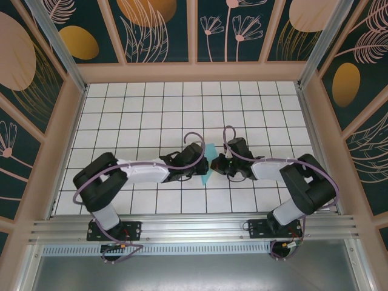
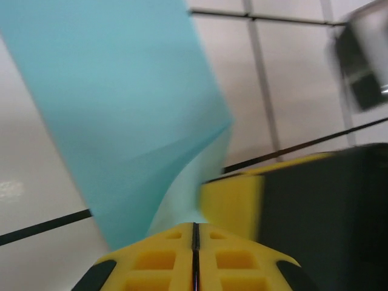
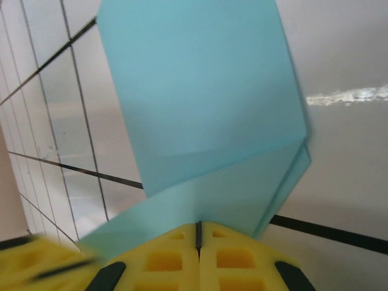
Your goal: Fold a paper plane with a square sheet of paper (pick it up from the middle)
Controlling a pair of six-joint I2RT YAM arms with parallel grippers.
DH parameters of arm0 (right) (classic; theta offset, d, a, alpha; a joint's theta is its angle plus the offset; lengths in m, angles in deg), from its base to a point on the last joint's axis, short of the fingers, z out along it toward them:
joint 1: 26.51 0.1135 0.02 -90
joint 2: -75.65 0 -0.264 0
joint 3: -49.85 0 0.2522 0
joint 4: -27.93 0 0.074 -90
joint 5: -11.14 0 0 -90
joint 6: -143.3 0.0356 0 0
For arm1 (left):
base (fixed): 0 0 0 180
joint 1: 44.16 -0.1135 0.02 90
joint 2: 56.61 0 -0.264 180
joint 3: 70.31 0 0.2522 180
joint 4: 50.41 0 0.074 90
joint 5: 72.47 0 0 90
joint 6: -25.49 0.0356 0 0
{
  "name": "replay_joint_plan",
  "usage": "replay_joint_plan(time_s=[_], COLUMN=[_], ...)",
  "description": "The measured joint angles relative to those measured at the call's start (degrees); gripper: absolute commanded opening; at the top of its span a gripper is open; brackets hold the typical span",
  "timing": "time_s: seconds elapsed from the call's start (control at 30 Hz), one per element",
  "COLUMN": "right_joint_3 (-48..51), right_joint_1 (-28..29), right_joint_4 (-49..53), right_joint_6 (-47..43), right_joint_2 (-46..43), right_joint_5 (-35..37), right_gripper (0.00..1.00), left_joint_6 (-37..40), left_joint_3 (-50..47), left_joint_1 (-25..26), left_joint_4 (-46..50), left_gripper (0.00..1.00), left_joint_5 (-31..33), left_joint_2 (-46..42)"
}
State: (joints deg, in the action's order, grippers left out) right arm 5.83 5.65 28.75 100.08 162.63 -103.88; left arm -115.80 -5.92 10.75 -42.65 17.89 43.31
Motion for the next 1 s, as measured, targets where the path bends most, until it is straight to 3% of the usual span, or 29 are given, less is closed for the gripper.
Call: replay_joint_plan(time_s=[0.13, 0.4, 1.0], right_joint_3=[0.0, -0.02, -4.7], right_joint_1=[-1.42, -4.44, -6.29], right_joint_4=[0.13, 0.55, 0.17], right_joint_6=[-0.11, -2.69, -6.86], right_joint_2=[-2.93, -3.52, 7.98], right_joint_5=[-0.52, -2.89, -4.26], right_gripper=[0.03, 0.02, 0.01], left_joint_6=[-2.05, -2.73, 2.86], left_joint_3=[0.13, 0.52, 2.67], left_joint_1=[0.0, 0.0, 0.0], left_joint_4=[-0.44, -0.92, 0.26], left_gripper=[0.07, 0.09, 0.03], left_joint_5=[0.31, 1.51, 0.72], left_joint_2=[4.31, 4.61, 6.1])
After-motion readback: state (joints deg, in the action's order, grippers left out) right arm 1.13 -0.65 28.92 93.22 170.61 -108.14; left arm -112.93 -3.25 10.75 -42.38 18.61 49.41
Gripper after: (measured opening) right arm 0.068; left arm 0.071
